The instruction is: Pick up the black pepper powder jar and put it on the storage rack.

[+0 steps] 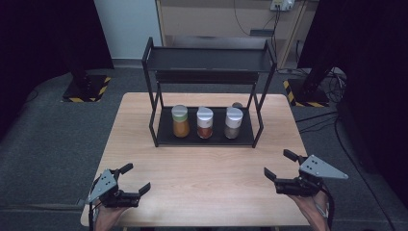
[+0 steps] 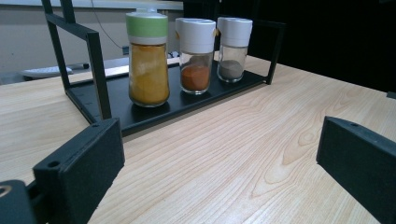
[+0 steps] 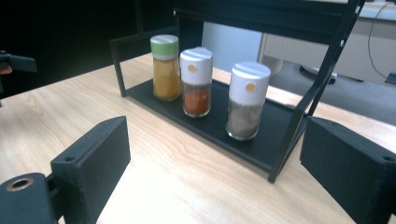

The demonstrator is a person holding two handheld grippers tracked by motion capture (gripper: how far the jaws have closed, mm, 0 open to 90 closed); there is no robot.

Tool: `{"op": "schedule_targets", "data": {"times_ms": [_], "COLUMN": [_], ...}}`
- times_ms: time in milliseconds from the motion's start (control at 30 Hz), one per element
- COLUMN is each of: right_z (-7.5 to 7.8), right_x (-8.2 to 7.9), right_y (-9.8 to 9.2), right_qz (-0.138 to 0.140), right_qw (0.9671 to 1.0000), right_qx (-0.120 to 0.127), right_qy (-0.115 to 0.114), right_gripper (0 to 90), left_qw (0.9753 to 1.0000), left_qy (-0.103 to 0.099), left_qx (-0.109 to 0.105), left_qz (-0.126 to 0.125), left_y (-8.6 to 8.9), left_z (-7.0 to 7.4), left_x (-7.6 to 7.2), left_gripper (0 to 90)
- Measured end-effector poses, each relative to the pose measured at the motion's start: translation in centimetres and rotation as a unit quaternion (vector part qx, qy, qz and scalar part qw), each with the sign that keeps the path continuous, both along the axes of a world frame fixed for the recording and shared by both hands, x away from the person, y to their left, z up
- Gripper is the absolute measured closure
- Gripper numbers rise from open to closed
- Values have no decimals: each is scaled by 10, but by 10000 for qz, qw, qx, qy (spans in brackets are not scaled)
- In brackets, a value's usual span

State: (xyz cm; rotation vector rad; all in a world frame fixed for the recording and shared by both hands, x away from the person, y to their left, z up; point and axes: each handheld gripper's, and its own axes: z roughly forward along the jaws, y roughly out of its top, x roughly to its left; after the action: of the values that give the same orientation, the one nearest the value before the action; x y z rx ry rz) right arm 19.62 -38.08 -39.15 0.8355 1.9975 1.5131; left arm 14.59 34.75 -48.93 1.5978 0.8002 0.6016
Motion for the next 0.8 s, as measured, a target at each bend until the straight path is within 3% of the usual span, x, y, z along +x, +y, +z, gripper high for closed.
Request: {"op": "schedule_targets", "data": {"times_ms": [200, 800], "right_z": [-14, -46], "right_x": [-7, -9], "right_y": [-3, -5], "right_qz": [-109, -216], "right_qw": [9999, 9996], "right_qx": [-25, -14], "right_qy": [41, 184], "right_gripper": [87, 86], "left_qw": [10000, 10000], "left_qy": [-3, -22], "left_qx": [-3, -20], "left_qz": [5, 10], "left_y": [0, 1], "left_z": [0, -1], "left_x": [0, 0], "left_gripper": [2, 2]}}
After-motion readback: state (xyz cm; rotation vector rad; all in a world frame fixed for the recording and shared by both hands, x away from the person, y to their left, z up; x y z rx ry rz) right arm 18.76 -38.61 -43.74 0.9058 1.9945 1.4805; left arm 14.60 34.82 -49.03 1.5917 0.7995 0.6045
